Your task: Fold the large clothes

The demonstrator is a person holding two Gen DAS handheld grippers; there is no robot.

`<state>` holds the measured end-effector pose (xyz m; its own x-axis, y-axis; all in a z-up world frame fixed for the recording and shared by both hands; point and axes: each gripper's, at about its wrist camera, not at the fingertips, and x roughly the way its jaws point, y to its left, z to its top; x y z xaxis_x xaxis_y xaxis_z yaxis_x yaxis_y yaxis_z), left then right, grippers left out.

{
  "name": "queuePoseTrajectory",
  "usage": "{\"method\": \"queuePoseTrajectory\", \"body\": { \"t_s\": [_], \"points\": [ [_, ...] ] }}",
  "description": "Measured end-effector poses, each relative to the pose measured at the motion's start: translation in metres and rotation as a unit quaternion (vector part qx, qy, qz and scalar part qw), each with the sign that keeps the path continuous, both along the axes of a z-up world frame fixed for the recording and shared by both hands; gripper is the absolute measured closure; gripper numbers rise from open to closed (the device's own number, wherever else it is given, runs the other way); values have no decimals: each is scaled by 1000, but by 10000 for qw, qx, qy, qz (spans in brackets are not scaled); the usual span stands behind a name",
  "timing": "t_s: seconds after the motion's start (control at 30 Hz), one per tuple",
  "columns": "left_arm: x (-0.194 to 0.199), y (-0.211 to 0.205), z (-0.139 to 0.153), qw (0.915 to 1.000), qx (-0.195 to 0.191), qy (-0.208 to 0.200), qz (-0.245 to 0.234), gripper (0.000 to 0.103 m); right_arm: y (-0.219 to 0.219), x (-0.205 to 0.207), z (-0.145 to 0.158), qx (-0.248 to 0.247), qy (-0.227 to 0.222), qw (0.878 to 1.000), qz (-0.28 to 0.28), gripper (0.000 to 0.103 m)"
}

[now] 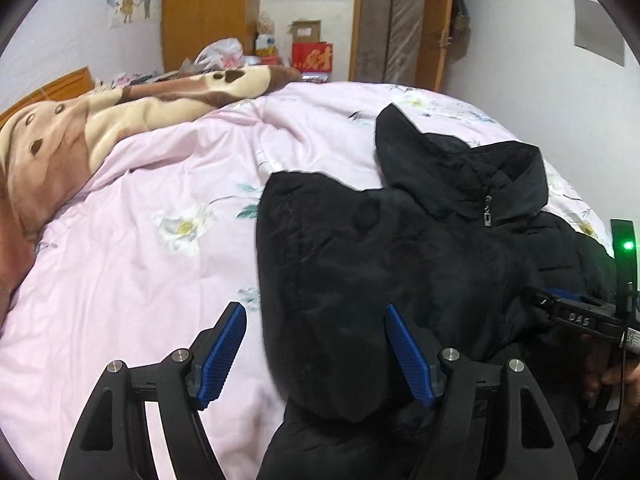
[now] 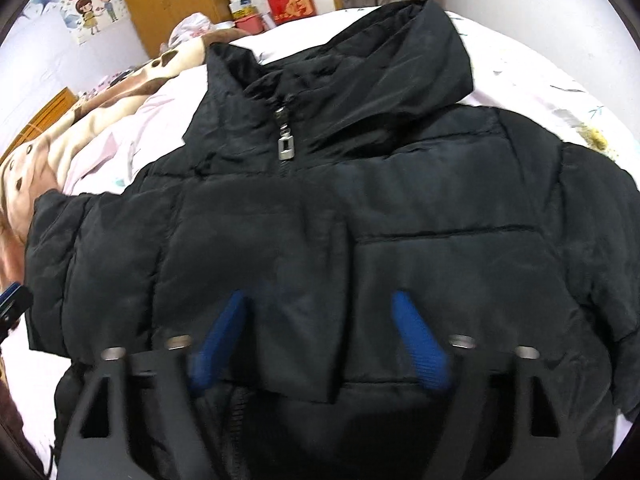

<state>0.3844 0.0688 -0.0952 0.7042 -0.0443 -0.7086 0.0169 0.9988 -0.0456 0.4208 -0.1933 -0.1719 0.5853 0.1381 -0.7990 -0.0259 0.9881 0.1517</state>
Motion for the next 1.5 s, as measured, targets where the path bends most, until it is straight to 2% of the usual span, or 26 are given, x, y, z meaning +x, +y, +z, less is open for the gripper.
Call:
{"method": "queuePoseTrajectory", "body": {
  "t_s": [0.03, 0.1, 0.13, 0.23, 0.37, 0.5, 0.6, 0.67, 0.77, 0.87, 1.13, 1.2, 1.23, 1.3, 1.37, 1.43, 1.5],
  "points": [
    [3, -2, -4, 10000, 6, 73, -34, 31, 2, 0, -2, 27, 71, 10000, 41, 60],
    [15, -8, -14, 9993, -167, 319, -98, 31, 4, -1, -2, 130, 140, 9997, 124, 77],
    [17, -9, -16, 9992, -187, 355, -54, 31, 3, -2, 0, 182, 108, 9997, 145, 93],
    [18, -22, -12, 9995, 88, 209, -226, 31, -3, -13, 18, 176, -221, 9995, 119, 97],
    [22, -34, -3, 9992, 185, 23, -359, 31, -27, -29, 46, 67, -636, 9977, -213, 98],
    [41, -49, -6, 9987, 204, 39, -461, 31, -51, -41, 57, -51, -702, 9956, -618, 98],
    [53, -65, -14, 9976, 324, 54, -601, 31, -60, -44, 52, -299, -578, 9950, -753, 98],
    [68, -73, -27, 9966, 502, 268, -600, 31, -65, -42, 42, -413, -422, 9947, -845, 98],
    [80, -75, -36, 9969, 398, 359, -568, 31, -69, -38, 31, -399, -287, 9942, -960, 98],
    [93, -78, -48, 9952, 482, 602, -604, 31, -71, -34, 21, -501, -196, 9937, -987, 98],
    [102, -82, -65, 9935, 579, 799, -574, 31, -75, -33, 4, -736, -40, 9914, -1080, 92],
    [102, -82, -62, 9930, 575, 856, -574, 31, -77, -34, 3, -784, -8, 9908, -1105, 87],
    [102, -80, -59, 9927, 537, 909, -582, 31, -77, -35, 5, -839, 15, 9897, -1162, 81],
    [95, -74, -49, 9940, 369, 865, -564, 31, -81, -44, 13, -872, -32, 9877, -1295, 79],
    [83, -68, -38, 9955, 282, 770, -466, 31, -81, -58, 27, -892, -276, 9856, -1412, 77],
    [72, -64, -31, 9966, 291, 689, -340, 31, -74, -65, 35, -965, -449, 9861, -1277, 76],
    [58, -58, -25, 9969, 204, 719, -247, 31, -67, -65, 33, -751, -406, 9919, -938, 73]
  ]
}}
